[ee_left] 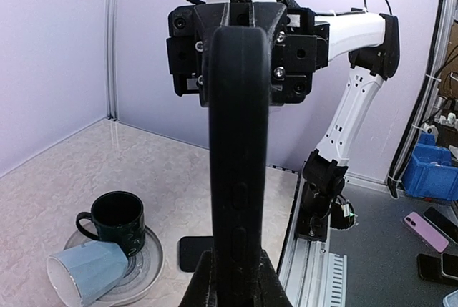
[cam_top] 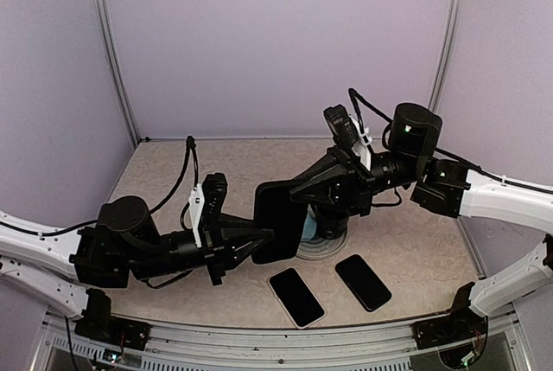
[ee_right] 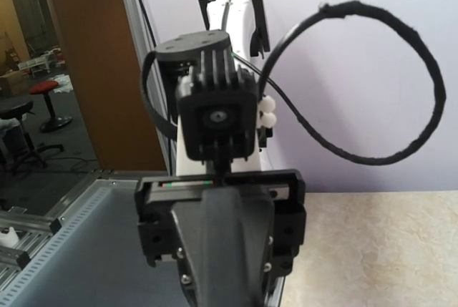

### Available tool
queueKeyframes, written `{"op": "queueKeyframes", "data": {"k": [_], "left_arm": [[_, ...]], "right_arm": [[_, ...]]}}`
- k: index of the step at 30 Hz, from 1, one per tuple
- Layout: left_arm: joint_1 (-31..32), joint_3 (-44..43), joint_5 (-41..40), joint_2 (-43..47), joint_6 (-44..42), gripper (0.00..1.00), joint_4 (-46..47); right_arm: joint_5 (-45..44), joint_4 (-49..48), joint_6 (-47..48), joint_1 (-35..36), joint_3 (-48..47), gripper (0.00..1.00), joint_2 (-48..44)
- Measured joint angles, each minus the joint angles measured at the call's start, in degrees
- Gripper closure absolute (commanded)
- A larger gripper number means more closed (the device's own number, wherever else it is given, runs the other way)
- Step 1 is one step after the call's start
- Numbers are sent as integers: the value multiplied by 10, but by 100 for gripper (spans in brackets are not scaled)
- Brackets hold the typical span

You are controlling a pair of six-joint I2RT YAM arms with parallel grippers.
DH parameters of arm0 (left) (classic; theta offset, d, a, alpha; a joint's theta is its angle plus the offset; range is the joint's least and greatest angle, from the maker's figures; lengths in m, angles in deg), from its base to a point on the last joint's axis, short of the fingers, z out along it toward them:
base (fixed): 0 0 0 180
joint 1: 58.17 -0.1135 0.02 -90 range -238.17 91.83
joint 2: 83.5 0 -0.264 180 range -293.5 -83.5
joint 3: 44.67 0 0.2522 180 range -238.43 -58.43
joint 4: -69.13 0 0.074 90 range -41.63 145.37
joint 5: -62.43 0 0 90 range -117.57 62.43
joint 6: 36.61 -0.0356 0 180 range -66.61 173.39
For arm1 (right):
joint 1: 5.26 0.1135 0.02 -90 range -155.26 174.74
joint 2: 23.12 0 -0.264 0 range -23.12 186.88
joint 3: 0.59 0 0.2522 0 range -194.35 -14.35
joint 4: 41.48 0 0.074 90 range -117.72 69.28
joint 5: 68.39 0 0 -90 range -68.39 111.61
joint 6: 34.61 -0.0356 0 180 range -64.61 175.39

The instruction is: Put the phone into the phone case

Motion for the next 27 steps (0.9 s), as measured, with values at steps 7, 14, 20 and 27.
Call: {"op": "queueKeyframes", "data": {"k": [7,14,20,27], "left_arm": [[-3,-3,-7,-24,0,34,24],[-12,14,5,-55,14,100,58],[-22,19,28,-56,34,3,73],[-30,58,-142,48,76,1,1]], "right_arm": [[1,-13,-14,2,-7,100,16],[-17,-22,-27,3,-21,100,26],[-27,-23,-41,2,-25,100,27],[-139,-24,-77,3,-7,100,55]]}}
